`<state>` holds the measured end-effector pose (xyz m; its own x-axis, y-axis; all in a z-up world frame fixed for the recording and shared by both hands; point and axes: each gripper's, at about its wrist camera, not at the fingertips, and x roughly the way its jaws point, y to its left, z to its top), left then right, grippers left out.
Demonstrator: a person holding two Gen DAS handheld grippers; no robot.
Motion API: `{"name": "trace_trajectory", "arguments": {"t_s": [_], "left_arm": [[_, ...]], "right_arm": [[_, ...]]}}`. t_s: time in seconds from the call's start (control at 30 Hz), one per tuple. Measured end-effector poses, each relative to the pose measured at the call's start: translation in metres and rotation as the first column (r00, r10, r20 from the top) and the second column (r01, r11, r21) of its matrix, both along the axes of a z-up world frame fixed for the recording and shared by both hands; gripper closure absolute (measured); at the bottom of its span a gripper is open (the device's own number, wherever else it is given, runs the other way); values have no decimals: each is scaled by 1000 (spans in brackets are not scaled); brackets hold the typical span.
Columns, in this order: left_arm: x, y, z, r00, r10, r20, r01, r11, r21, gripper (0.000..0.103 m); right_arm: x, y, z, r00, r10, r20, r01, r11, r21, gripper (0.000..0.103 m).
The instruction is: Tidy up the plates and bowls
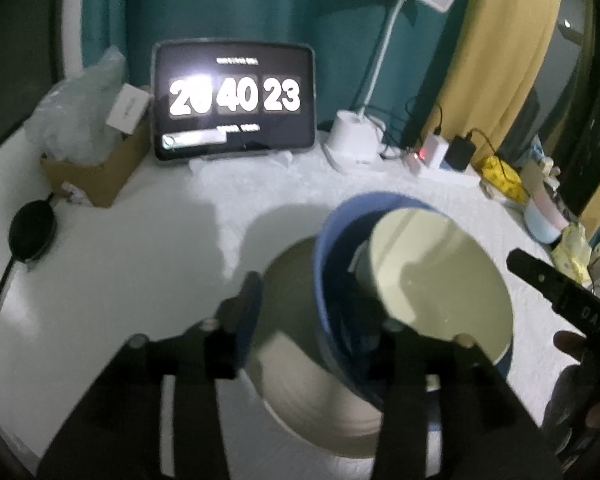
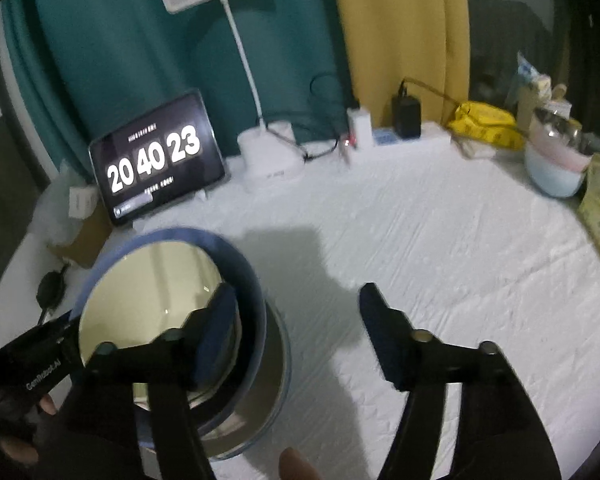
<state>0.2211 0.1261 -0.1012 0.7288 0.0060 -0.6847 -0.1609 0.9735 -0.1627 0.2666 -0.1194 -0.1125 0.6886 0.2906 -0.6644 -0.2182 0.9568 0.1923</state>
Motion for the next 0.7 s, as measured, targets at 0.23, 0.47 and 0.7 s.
{"name": "trace_trajectory", "arguments": {"t_s": [0.23,0.47,0.7], "left_arm": [[-20,-1,18,998,15,56,-16,1000,21,51],[-41,-14,33,995,2,100,-6,999,41,46],[-67,-30,48,987,-19,158,11,999,49,36]], "right_arm": [[-11,-1,9,1000,10,26,-10,1000,-14,34],[-32,-4,19,998,19,59,-17,999,-31,34],[-55,-14,32,995,16,96,-12,999,-45,34]]}}
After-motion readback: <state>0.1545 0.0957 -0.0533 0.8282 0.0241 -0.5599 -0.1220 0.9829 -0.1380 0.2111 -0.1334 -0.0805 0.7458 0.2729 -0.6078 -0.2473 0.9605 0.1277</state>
